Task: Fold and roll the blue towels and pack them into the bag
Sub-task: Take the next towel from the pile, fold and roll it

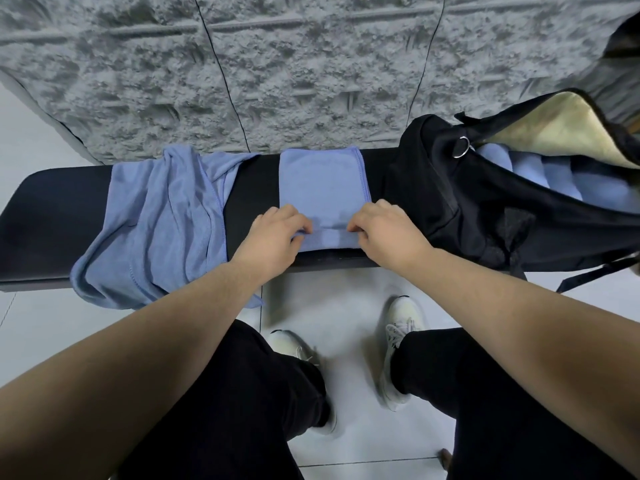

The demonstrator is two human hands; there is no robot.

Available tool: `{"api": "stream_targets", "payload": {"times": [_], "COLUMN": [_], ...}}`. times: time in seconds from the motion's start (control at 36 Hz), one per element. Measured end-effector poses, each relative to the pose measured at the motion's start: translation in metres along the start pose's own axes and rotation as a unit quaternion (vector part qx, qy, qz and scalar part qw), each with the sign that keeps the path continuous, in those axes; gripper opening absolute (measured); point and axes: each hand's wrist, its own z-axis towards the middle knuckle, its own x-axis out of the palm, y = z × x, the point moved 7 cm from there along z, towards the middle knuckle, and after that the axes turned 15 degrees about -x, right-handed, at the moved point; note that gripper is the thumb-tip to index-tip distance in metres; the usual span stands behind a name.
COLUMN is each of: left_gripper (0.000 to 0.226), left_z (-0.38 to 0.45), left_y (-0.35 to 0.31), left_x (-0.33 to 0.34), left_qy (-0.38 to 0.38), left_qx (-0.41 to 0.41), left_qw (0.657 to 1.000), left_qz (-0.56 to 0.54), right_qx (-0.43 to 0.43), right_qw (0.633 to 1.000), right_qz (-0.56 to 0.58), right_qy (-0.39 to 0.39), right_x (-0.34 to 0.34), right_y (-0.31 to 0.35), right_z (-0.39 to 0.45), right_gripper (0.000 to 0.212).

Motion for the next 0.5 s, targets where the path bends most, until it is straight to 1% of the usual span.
{"api": "stream_targets", "payload": {"times": [0.08, 0.25, 0.33, 0.5], "left_gripper": [0.023, 0.03, 0.029, 0.035], "left_z": [0.0, -0.001, -0.004, -0.004], "left_y": [-0.005, -0.009, -0.009, -0.009], "left_x": [-0.001, -0.003, -0.003, -0.001], "left_qy": [-0.002, -0.002, -0.001, 0.003], "left_qx": [0.017, 0.017, 0.016, 0.028], "left_qw": [1.0, 1.0, 1.0, 0.999], "left_qz": [0.009, 0.024, 0.02, 0.043], "right_qx": [-0.037, -0.033, -0.047, -0.065], "right_qw": [0.999, 0.999, 0.999, 0.997], "right_qz": [-0.006, -0.014, -0.023, -0.046], "right_qy": [0.003, 0.021, 0.003, 0.005], "right_x": [0.002, 0.002, 0.0, 0.001], "right_y": [0.008, 0.009, 0.012, 0.015], "right_z": [0.001, -0.002, -0.005, -0.004], "right_gripper": [0.032, 0.028, 0.023, 0.029]}}
